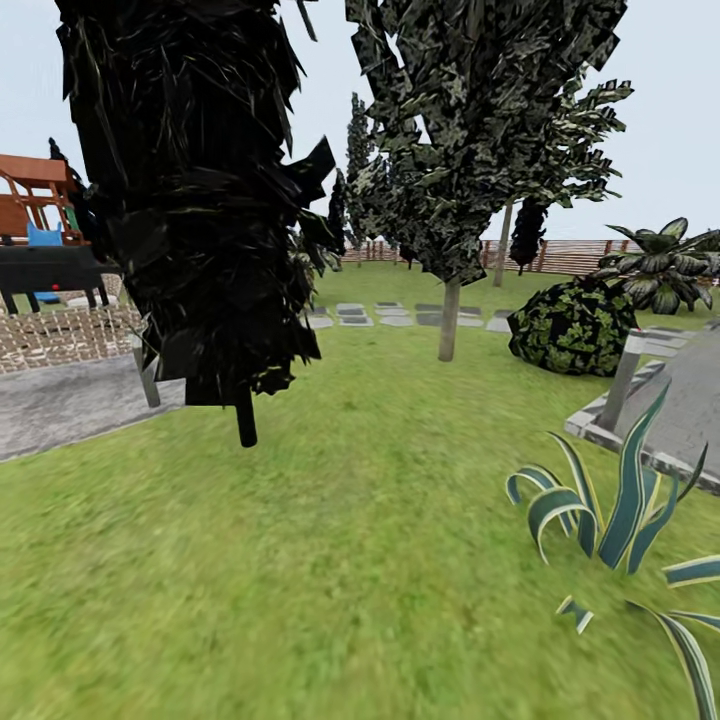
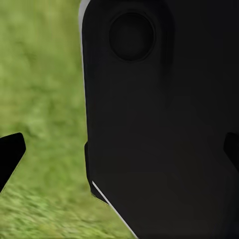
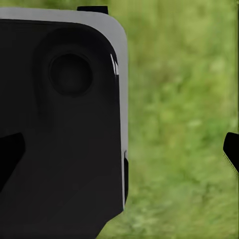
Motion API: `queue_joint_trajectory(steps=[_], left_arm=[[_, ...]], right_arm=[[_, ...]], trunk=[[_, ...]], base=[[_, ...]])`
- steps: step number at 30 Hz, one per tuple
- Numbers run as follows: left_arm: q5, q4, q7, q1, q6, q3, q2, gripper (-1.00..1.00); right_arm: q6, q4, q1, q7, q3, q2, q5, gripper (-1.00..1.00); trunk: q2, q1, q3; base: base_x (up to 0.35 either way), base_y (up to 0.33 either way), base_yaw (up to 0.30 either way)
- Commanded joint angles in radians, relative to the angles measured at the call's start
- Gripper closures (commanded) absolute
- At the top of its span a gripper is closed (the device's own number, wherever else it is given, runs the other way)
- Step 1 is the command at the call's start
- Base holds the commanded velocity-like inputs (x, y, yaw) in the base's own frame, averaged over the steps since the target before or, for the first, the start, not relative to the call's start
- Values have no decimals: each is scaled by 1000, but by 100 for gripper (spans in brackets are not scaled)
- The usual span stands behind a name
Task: Take the three Easter eggs out of the wicker basket on the lawn in the garden, then place them on the lawn next to a single tree (choose any tree) so that all three eggs are next to the same tree and none are left in the basket.
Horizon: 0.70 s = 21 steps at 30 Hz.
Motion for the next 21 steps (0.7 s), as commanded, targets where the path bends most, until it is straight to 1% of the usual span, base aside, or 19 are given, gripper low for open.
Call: queue_joint_trajectory(steps=[1, 5, 11, 13, 21], left_arm=[[0, -1, -3, 0, 0, 0, 0, -100], [0, -1, -3, 0, 0, 0, 0, -100], [0, -1, -3, 0, 0, 0, 0, -100], [0, -1, -3, 0, 0, 0, 0, -100], [0, -1, -3, 0, 0, 0, 0, -100]], right_arm=[[1, 1, -1, 1, 1, 0, -2, -100], [1, 1, -1, 1, 1, 0, -2, -100], [0, 1, -1, 5, 1, 0, -2, -100], [0, 1, -1, 5, 1, 0, -2, -100], [0, 1, -1, 1, 1, 0, -2, -100]], trunk=[[0, 1, -1], [0, 1, -1], [0, 1, -1], [0, 1, -1], [0, 1, -1]], base=[[338, 0, -12], [338, 0, -19], [338, 0, -216], [338, 0, -117], [338, 0, -19]])
